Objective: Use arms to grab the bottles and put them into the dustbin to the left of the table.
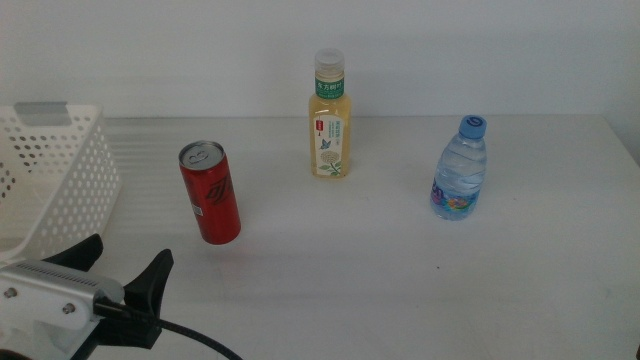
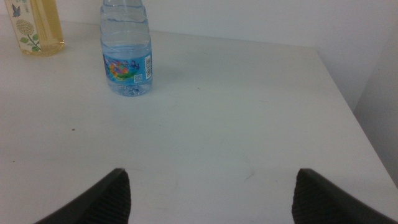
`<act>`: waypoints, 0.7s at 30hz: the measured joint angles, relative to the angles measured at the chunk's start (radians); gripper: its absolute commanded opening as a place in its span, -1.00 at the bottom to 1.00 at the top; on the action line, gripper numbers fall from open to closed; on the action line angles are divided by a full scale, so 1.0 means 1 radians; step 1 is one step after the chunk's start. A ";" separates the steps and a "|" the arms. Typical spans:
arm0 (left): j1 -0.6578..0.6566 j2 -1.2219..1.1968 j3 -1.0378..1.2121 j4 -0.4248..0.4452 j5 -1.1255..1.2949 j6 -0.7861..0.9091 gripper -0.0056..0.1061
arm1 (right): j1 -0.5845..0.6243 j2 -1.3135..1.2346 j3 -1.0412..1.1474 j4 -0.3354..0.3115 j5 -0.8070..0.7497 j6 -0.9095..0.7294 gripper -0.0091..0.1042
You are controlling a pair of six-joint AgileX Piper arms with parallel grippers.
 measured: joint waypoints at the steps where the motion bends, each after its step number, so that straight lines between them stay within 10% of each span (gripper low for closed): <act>1: 0.000 0.001 0.000 0.000 0.000 0.000 0.72 | 0.000 0.000 0.000 0.000 0.000 0.000 0.36; 21: 0.000 0.245 -0.141 0.077 -0.002 -0.070 0.72 | 0.000 0.000 0.000 0.000 0.000 0.000 0.36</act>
